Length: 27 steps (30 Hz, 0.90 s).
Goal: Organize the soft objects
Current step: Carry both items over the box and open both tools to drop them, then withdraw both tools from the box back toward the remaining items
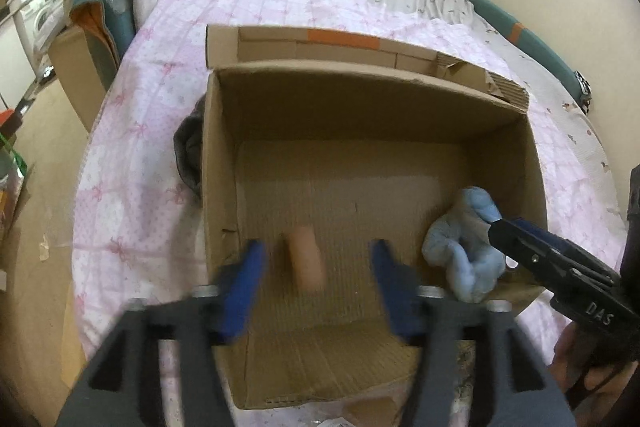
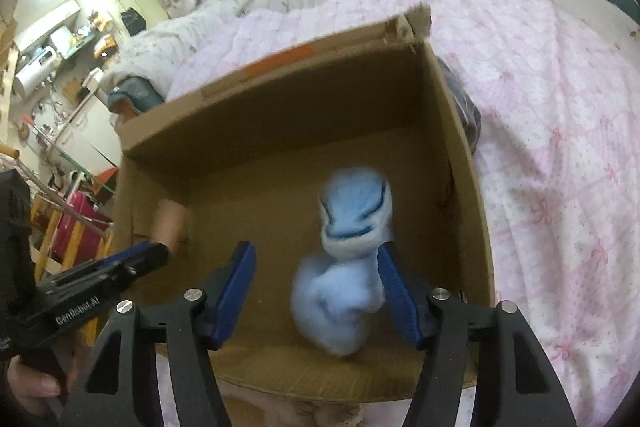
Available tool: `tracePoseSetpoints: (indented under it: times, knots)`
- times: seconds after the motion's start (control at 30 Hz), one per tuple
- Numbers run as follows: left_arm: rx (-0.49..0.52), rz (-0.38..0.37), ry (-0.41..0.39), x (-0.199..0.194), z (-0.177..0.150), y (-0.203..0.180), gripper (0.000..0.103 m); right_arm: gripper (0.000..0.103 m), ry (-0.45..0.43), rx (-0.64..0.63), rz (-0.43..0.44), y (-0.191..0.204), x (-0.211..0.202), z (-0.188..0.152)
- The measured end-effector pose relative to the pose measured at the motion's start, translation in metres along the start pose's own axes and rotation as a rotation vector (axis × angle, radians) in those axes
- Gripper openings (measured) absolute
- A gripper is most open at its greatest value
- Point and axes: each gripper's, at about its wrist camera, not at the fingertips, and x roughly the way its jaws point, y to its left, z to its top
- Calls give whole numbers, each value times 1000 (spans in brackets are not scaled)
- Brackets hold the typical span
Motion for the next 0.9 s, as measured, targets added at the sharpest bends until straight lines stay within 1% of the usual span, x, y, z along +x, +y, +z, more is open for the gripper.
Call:
tracePoseSetpoints:
  times: [0.03, 0.13, 0.2, 0.33, 0.5, 0.6, 0.77, 0.83, 0.9]
  knots:
    - [3, -5, -6, -3, 0, -2, 67, 73, -3, -5, 0, 2, -2, 1]
    - [12, 17, -22, -11, 2, -6, 67, 75, -14, -6, -4, 4, -10, 2]
    - [12, 9, -43, -21, 3, -9, 67, 78, -16, -4, -3, 5, -17, 4]
    - [10, 10, -64, -39, 4, -10, 67, 79, -16, -4, 5, 8, -34, 8]
    - [-16, 1, -83, -71, -10, -6, 67, 79, -5, 5, 20, 14, -62, 0]
    - [-24, 13, -79, -89, -23, -7, 67, 79, -1, -5, 33, 18, -84, -13]
    - [-40, 44, -74, -108, -44, -13, 67, 79, 13, -30, 54, 21, -117, -51]
    - [-54, 39, -71, -115, -54, -14, 68, 79, 11, -19, 52, 18, -125, -68]
    - [-59, 51, -63, -120, -63, -13, 68, 79, 10, -13, 39, 12, -131, -83]
